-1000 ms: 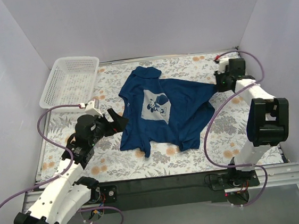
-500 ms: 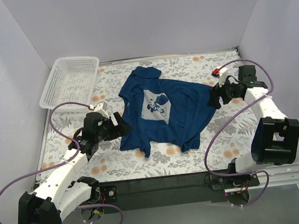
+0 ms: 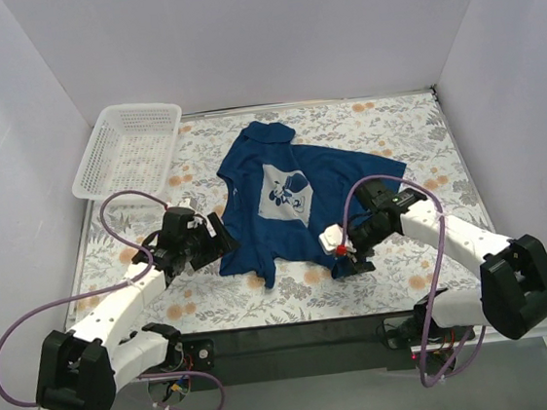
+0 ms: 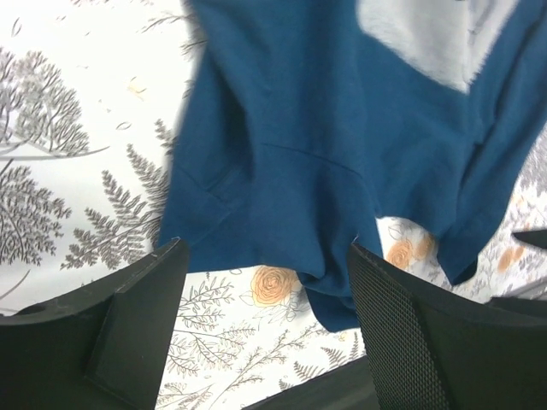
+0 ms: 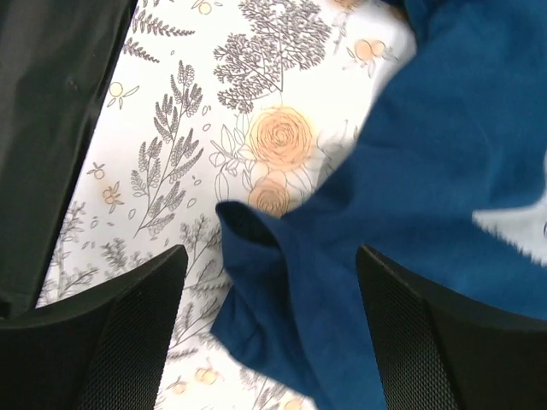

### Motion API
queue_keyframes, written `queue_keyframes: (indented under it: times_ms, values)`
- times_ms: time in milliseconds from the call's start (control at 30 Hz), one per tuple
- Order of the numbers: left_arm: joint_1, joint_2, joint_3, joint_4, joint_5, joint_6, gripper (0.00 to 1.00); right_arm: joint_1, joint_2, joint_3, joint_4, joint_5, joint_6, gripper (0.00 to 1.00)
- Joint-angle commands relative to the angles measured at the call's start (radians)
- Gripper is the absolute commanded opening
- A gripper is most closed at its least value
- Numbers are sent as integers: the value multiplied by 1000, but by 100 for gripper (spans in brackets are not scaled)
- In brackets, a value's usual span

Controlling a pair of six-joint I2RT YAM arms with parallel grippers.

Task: Fold and stack the t-shirts
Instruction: Flatten the tshirt out

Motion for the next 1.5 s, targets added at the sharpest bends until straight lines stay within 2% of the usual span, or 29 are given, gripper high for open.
queue_keyframes:
  times_ms: [0,167,267,300,333,400,433,500,567,700,800,967,1033,1167,1333,1467]
  values:
    - [1,34,3,-32,-62,-96,68,99,-2,-43,140,108,-1,72]
    - [1,141,14,-25,-65,-140,65,169,10,-85,187,194,18,63]
    - [0,195,28,4,-43,-143,63,171,-23,-112,187,202,18,49]
    - [-3,209,35,7,-40,-141,59,171,-36,-121,187,201,18,40]
    - [-6,223,49,7,-37,-135,50,169,-46,-135,187,199,22,37]
    - [-16,262,61,4,-39,-130,47,171,-77,-149,186,201,25,26]
    - [-17,273,66,-2,-43,-127,39,171,-86,-157,189,202,28,24]
    - [-22,299,71,-3,-43,-117,14,169,-117,-174,187,205,45,15]
    - [-22,301,71,-8,-45,-104,0,162,-158,-186,187,214,65,10]
    - [-20,243,72,-31,-92,-104,0,78,-269,-198,161,248,81,1]
    - [-20,126,81,-95,-135,-132,0,-31,-358,-192,69,304,47,1]
    - [-19,-29,71,-184,-50,-178,0,-111,-476,-223,-136,415,-74,1]
    - [-19,-58,55,-218,-4,-198,0,-128,-511,-235,-170,458,-87,1]
    - [-19,-142,71,-311,-28,-221,0,-222,-598,-227,-241,533,-157,1]
    - [-19,-208,126,-419,-114,-230,0,-350,-606,-187,-253,639,-195,1]
    - [-17,-210,146,-456,-97,-218,0,-540,-580,-175,-268,648,-278,1]
